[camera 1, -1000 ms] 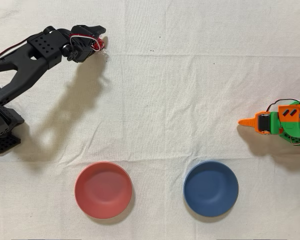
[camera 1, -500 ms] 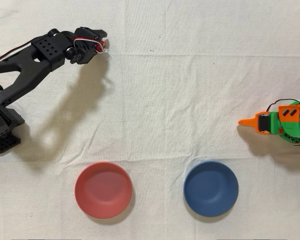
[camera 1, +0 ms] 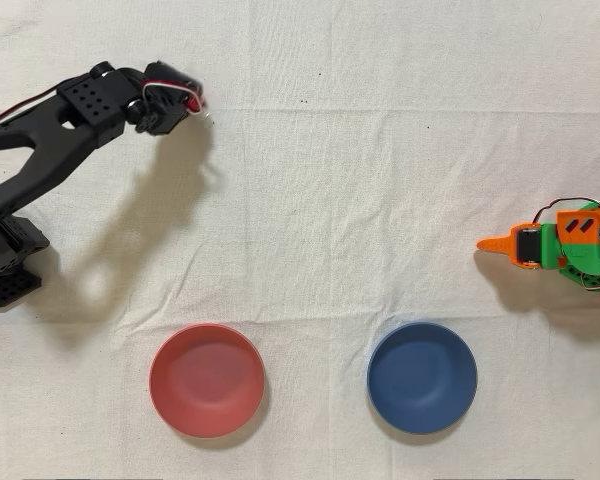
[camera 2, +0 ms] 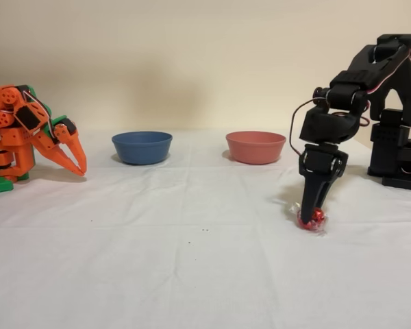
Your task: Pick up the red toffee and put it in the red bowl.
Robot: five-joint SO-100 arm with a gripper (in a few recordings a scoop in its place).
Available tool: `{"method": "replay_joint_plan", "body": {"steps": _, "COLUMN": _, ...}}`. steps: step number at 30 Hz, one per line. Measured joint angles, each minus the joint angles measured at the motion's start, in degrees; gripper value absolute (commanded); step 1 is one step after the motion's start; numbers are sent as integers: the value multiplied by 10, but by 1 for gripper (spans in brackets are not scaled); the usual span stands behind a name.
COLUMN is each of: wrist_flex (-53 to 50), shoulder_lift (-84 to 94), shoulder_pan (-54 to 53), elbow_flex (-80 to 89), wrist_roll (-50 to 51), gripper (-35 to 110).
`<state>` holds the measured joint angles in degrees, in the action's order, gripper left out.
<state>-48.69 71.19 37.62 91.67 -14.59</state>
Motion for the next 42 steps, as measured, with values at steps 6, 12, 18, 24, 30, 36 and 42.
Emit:
{"method": "replay_joint_plan", "body": {"steps": 6, "wrist_flex": -24, "shoulder_lift": 84, "shoulder_pan": -25, "elbow_flex": 30, "wrist_roll": -15, "gripper": 7}}
{"method": "replay_joint_plan", "body": {"steps": 12, "wrist_flex": -80, "shoulder_lift": 184, "shoulder_pan": -68, "elbow_flex": 31, "wrist_roll": -31, "gripper": 7}}
{"method": "replay_joint_plan", "body": {"steps": 18, "wrist_flex": -136, "shoulder_lift": 294, "shoulder_pan": -144, "elbow_flex": 31, "wrist_roll": -56, "gripper": 7}}
{"method": "replay_joint_plan", "body": {"steps": 24, "wrist_flex": -180, "shoulder_lift": 387, "shoulder_pan": -262, "elbow_flex": 31, "wrist_roll": -106, "gripper": 7}}
{"method": "replay_joint_plan", "body": {"steps": 30, "wrist_flex": -179, "shoulder_lift": 400, "shoulder_pan": -396, "elbow_flex": 31, "wrist_roll": -138, "gripper": 8}}
{"method": "replay_joint_plan", "body": {"steps": 36, "wrist_flex": -178, "shoulder_lift": 400, "shoulder_pan": -483, "elbow_flex": 31, "wrist_roll": -142, "gripper": 8}}
{"method": "replay_joint_plan", "body": {"steps": 42, "wrist_flex": -164, "shoulder_lift": 368, "shoulder_pan": -557, "elbow_flex": 23, "wrist_roll": -150, "gripper": 8}}
